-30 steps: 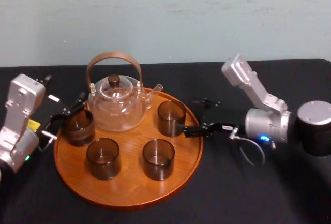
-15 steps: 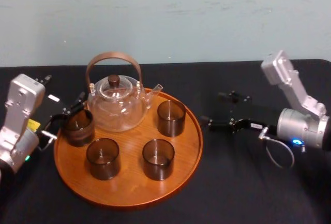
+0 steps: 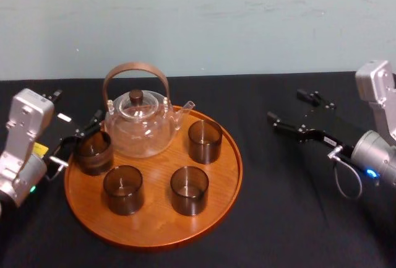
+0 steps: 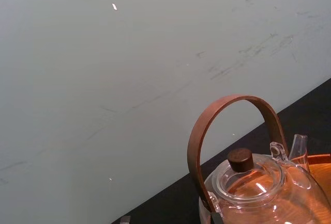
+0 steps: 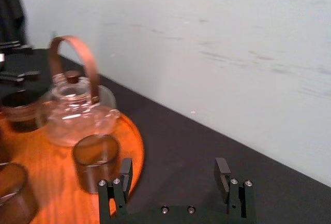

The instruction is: Pick up the glass from the table and place it on the tray.

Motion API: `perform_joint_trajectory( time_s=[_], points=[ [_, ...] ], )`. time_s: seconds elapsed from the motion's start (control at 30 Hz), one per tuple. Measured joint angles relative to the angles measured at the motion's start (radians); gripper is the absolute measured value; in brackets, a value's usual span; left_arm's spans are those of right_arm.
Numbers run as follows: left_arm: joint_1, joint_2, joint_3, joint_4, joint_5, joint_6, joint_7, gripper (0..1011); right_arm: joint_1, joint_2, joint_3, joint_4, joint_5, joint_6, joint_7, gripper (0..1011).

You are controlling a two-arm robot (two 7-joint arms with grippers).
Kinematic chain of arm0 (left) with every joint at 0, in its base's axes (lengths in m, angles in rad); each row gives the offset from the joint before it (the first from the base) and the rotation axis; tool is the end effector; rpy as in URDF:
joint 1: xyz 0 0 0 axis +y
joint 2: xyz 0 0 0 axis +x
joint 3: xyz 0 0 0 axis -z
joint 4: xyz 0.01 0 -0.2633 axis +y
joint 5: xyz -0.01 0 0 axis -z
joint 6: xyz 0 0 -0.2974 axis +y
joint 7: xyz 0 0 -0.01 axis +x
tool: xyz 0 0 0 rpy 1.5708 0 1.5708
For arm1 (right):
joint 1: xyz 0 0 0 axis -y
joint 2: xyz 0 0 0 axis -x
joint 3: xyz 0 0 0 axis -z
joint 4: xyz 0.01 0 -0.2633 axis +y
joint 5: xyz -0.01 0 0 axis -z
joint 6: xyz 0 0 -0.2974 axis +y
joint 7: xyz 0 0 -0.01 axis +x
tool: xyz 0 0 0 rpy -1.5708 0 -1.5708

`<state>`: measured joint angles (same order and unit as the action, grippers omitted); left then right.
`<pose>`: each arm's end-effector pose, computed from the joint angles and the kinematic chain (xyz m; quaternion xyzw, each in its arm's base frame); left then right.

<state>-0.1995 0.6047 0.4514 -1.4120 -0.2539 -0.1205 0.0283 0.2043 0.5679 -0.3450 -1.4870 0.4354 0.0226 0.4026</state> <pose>0.3429 0.0705 -0.2786 0.1415 -0.1325 0.5799 0.7913 0.3535 -0.0709 -0.2430 -0.0883 -0.0235 -0.4437 0.8915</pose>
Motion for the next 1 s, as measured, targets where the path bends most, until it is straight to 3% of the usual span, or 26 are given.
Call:
perform_joint_trajectory(
  time_s=[0.17, 0.37, 0.73, 1.0],
  points=[
    [0.0, 0.0, 0.0, 0.0, 0.0, 0.0, 0.0, 1001, -0.041, -0.022, 0.031, -0.002, -0.031, -0.032, -0.065, 1002],
    [0.0, 0.0, 0.0, 0.0, 0.0, 0.0, 0.0, 1001, -0.06, -0.039, 0.045, 0.019, -0.053, -0.028, -0.092, 1002],
    [0.0, 0.0, 0.0, 0.0, 0.0, 0.0, 0.0, 1001, -0.063, -0.073, 0.065, 0.058, -0.073, -0.015, -0.096, 1002],
    [0.0, 0.0, 0.0, 0.0, 0.0, 0.0, 0.0, 1001, -0.063, -0.073, 0.065, 0.059, -0.074, -0.014, -0.096, 1003]
  ],
)
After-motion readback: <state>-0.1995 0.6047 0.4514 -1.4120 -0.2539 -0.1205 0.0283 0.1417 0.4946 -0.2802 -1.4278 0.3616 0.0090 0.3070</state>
